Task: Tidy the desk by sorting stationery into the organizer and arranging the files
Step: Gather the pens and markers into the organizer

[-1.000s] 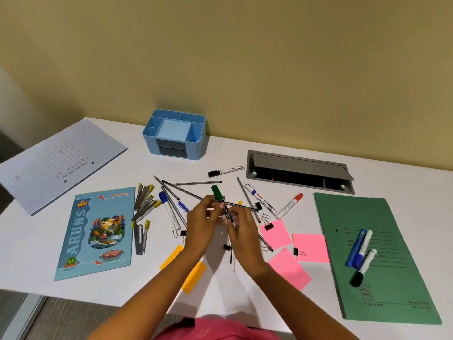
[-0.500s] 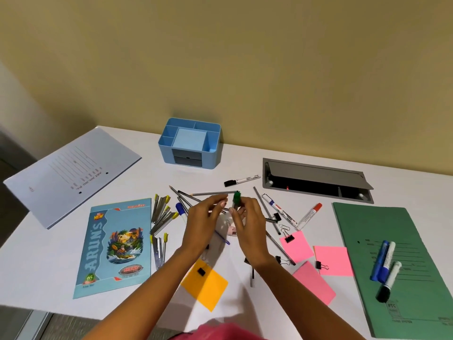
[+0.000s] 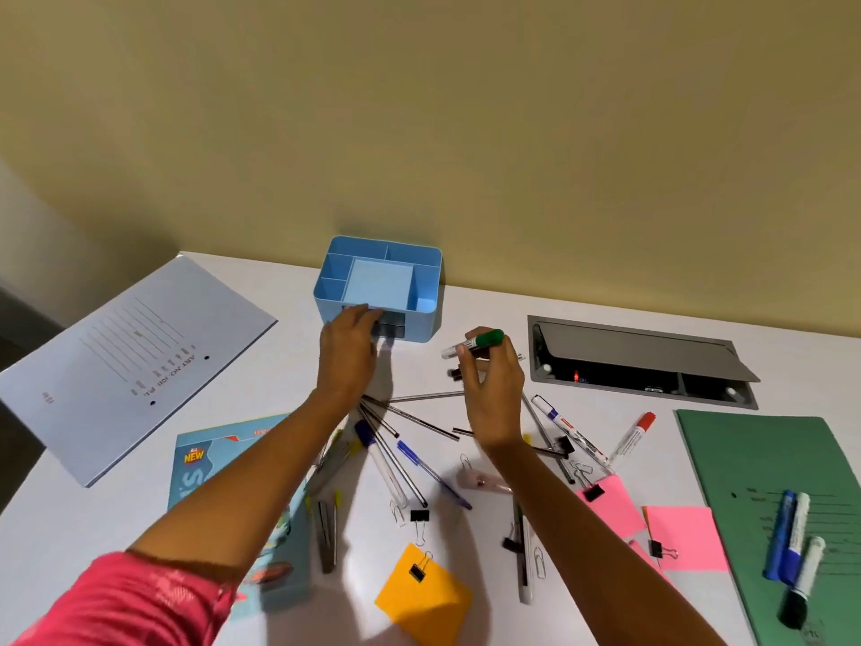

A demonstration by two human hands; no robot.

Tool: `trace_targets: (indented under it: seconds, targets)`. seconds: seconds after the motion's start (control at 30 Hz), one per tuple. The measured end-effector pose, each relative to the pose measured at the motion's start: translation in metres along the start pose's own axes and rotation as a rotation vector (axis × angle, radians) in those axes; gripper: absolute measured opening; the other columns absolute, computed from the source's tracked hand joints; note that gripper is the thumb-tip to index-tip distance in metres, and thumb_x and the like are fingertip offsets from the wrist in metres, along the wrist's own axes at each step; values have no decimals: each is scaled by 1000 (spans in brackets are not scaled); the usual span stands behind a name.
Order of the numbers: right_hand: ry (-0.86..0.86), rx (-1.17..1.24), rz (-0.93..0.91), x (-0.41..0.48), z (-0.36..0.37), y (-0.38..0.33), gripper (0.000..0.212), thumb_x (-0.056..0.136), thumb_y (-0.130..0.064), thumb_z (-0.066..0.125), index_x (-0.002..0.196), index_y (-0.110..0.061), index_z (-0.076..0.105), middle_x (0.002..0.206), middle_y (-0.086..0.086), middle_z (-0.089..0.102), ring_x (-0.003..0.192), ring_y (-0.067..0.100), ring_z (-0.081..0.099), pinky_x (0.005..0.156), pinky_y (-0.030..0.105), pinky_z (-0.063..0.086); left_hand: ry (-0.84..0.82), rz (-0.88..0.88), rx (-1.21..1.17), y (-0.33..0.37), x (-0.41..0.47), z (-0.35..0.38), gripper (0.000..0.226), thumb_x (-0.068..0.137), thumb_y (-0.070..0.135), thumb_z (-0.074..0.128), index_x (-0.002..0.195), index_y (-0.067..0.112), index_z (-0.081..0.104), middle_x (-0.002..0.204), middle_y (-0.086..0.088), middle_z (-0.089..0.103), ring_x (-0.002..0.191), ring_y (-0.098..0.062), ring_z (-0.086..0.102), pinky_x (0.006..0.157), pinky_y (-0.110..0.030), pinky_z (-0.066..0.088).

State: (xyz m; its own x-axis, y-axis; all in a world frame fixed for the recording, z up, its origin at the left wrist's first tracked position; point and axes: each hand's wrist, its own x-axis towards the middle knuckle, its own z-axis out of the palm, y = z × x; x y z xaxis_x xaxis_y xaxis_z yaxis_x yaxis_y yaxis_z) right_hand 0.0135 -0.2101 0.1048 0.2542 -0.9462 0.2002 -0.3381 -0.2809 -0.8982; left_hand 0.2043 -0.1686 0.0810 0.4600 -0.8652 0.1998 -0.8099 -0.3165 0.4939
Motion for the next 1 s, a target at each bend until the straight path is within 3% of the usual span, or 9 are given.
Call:
trace_targets:
  seconds: [0.07,0.17,0.3,0.5,0.77,1.0]
  targets:
    - [9,-8,4,10,10,5,12,95,-29,54,106,-30,50,107,-3,55,92,18,66,75,42,58,-23,-25,75,-11,13,3,55,77,-9,65,129,8,56,133,-19,53,125,-37,48,108,-56,30]
    - [76,-24,-107,22,18,5,18,96,-22,54,111,-11,54,103,3,56,91,21,64,74,40,58,-50,-56,102,-19,26,6,48,83,-1,65,130,10,55,135,-18,50,129,-35,43,112,-55,20]
    - [142,-44,-212,35,26,3,15,93,-8,55,102,4,57,91,14,58,80,22,61,68,32,56,-59,-55,83,-26,33,8,44,85,3,65,126,13,55,133,-17,49,126,-35,42,110,-55,28]
    - [146,-14,-146,49,38,1,12,92,-6,57,101,2,57,90,15,60,77,16,58,67,6,44,-21,-35,-31,-30,7,9,43,84,3,66,125,12,56,130,-17,48,123,-33,43,99,-34,40]
    - [94,-76,-107,38,48,8,14,92,-12,59,101,-1,56,90,12,61,76,11,57,63,6,44,-5,-51,-145,-30,-53,2,41,84,1,64,123,14,56,126,-10,45,122,-25,41,102,-30,36]
    - [5,-258,-164,19,53,21,20,84,-16,71,84,0,59,79,6,54,67,10,48,57,5,34,-18,-79,-216,-24,-81,-5,39,84,-1,61,120,14,58,121,-6,44,120,-20,39,102,-26,33]
